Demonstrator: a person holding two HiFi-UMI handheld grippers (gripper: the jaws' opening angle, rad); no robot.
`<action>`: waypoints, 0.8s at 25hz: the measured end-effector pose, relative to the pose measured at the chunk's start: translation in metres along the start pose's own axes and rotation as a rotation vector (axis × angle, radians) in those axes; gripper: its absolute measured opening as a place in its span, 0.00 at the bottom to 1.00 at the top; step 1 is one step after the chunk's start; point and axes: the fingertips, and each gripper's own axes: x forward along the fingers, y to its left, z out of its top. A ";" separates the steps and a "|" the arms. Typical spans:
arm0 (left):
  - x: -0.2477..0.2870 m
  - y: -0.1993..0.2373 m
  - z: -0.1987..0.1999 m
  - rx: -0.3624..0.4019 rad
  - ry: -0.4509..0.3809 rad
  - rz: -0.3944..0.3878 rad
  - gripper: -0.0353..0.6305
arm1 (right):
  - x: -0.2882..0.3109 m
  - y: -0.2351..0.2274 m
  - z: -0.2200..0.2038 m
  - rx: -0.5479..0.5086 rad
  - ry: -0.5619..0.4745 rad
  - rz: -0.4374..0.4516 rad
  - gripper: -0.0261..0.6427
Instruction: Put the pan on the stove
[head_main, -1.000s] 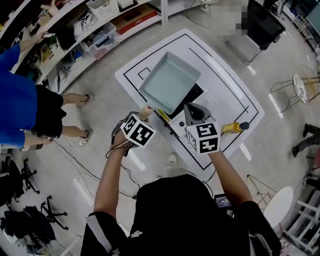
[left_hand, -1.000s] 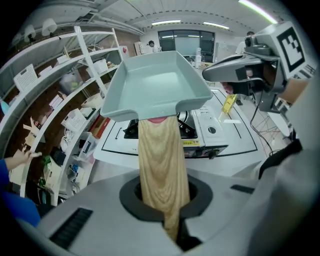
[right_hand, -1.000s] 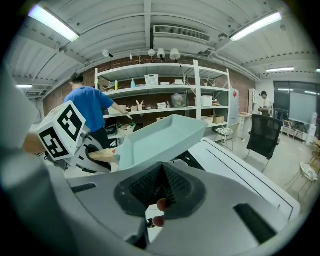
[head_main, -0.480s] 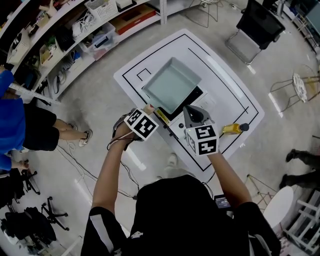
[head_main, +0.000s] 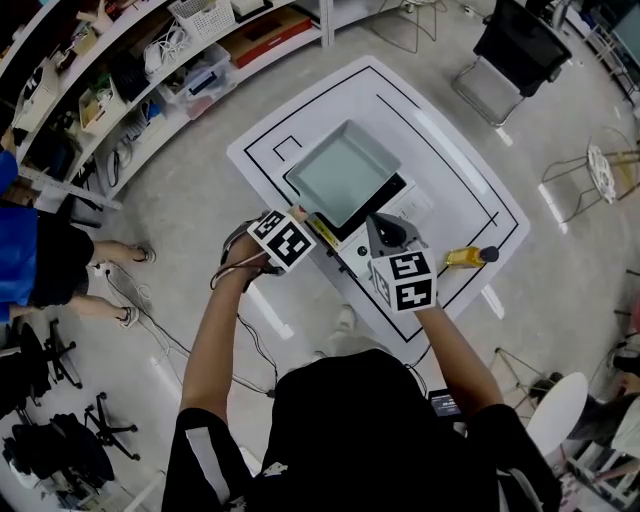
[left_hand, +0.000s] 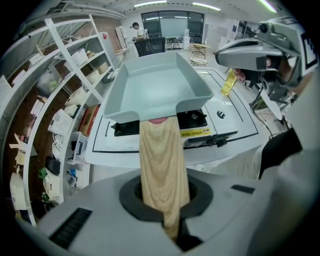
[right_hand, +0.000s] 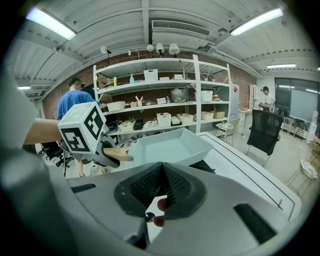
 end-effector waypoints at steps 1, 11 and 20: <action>0.000 0.000 0.001 0.006 0.004 -0.002 0.08 | 0.000 0.000 -0.001 0.001 0.002 0.001 0.04; 0.010 0.000 0.001 0.051 0.033 -0.021 0.08 | 0.000 -0.003 -0.004 0.002 0.013 -0.001 0.04; 0.015 0.003 0.005 0.061 0.035 -0.003 0.08 | 0.001 -0.006 -0.010 0.008 0.029 -0.003 0.04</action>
